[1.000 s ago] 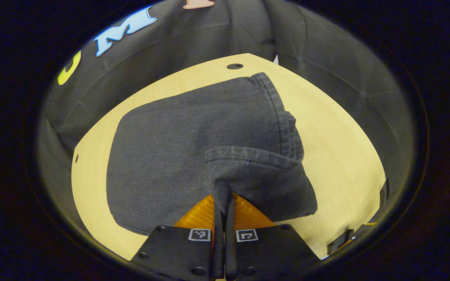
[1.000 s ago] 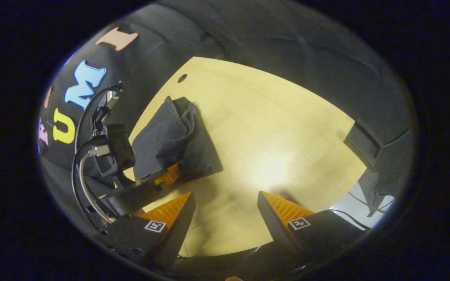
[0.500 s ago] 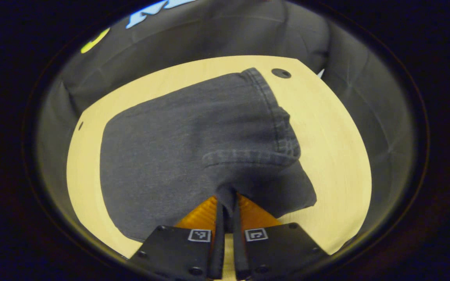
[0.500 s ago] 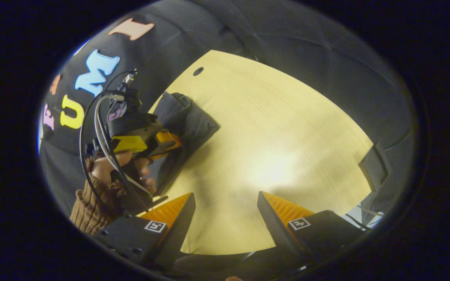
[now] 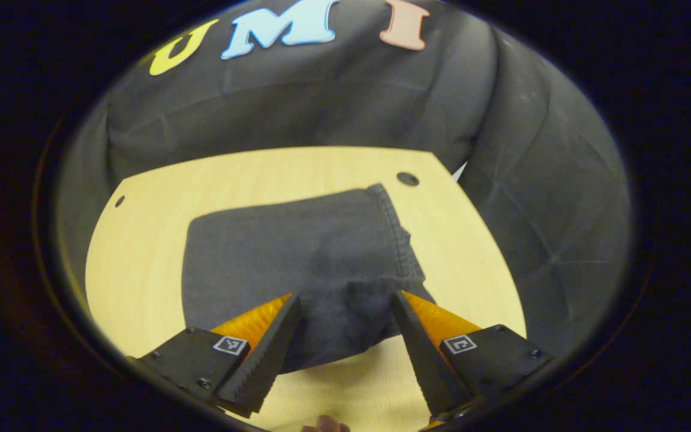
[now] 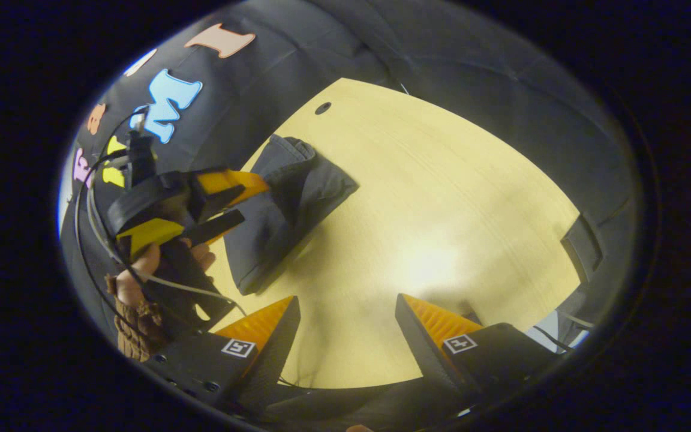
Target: Grasp the waist and the cuffs of the jeans and fold them to make the two legs overlap; first hold the waist and fold one-third of the jeans toward the cuffs, then hold the cuffs and fold the remaining one-third in the same direction to finish folding.
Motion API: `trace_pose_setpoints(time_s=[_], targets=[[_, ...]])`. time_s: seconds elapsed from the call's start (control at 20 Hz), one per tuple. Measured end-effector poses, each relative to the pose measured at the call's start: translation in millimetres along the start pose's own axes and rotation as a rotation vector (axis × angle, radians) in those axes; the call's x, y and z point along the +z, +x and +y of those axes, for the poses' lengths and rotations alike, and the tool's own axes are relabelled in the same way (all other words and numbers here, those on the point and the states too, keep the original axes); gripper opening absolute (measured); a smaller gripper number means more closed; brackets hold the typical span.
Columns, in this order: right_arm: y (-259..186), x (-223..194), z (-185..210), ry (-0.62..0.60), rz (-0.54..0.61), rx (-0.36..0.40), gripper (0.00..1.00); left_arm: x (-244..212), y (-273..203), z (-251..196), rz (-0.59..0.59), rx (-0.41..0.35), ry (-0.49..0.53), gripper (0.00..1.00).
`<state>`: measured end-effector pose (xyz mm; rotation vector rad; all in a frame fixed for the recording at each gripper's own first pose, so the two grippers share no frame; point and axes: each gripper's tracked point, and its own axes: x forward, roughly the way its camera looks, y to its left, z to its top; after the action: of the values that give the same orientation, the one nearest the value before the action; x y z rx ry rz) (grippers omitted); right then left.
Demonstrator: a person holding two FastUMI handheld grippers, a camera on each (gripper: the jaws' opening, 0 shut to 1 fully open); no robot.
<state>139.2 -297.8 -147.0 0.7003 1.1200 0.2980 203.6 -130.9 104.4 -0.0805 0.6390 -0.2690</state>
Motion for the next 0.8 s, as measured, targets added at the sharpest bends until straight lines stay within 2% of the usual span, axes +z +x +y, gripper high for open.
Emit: trace_pose_setpoints(time_s=[0.1,0.25,0.45,0.6,0.75,0.8], targets=[[-12,0,7,-0.041,-0.057,-0.019,0.97,22,-40,10,-0.119,-0.019,0.029,1.0],[-36,9,7,-0.137,-0.159,-0.09,0.97,33,-101,11,-0.262,-0.064,0.074,1.0],[-75,43,26,-0.245,-0.273,-0.116,0.97,49,-154,-1,-0.459,-0.145,0.027,1.0],[-91,84,32,-0.325,-0.372,-0.129,0.97,51,-157,-3,-0.475,-0.139,0.05,0.99],[-109,137,12,-0.486,-0.495,-0.243,0.97,53,-171,-3,-0.55,-0.06,0.018,0.99],[-125,162,14,-0.527,-0.58,-0.257,0.97,55,-177,-4,-0.57,-0.043,-0.004,0.99]])
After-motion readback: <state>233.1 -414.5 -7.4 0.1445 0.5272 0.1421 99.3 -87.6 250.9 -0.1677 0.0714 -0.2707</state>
